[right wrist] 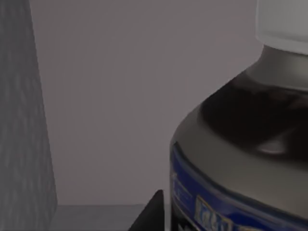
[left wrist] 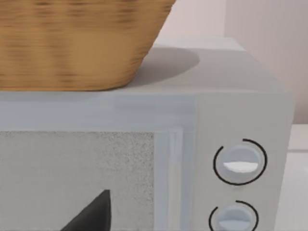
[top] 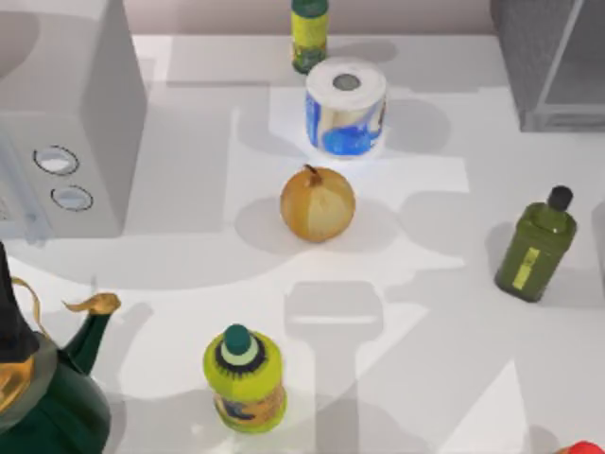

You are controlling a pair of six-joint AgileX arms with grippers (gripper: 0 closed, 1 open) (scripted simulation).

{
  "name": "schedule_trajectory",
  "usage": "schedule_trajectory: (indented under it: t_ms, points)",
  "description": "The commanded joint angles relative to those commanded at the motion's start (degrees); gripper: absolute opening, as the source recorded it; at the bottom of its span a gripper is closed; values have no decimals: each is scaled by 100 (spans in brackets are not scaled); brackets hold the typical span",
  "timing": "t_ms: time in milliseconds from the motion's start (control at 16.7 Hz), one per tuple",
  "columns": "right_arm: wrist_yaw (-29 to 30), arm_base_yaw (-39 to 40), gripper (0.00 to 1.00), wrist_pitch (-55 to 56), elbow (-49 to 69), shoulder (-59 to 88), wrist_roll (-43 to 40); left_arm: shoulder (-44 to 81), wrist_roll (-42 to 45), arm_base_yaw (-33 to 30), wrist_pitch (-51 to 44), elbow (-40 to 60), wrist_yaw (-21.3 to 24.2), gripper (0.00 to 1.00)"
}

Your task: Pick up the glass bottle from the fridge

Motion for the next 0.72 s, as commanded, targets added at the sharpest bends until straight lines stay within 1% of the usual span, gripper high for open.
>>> schedule_trajectory:
  t_ms: [180, 300, 720]
  points:
    - [-20, -16, 0, 36, -111, -31, 16, 0, 0, 0, 0, 0, 0, 100]
    - [-64, -54, 0, 173, -434, -307, 17, 0, 0, 0, 0, 0, 0, 100]
    - [-210, -192, 0, 737, -2320, -1445, 11, 0, 0, 0, 0, 0, 0, 100]
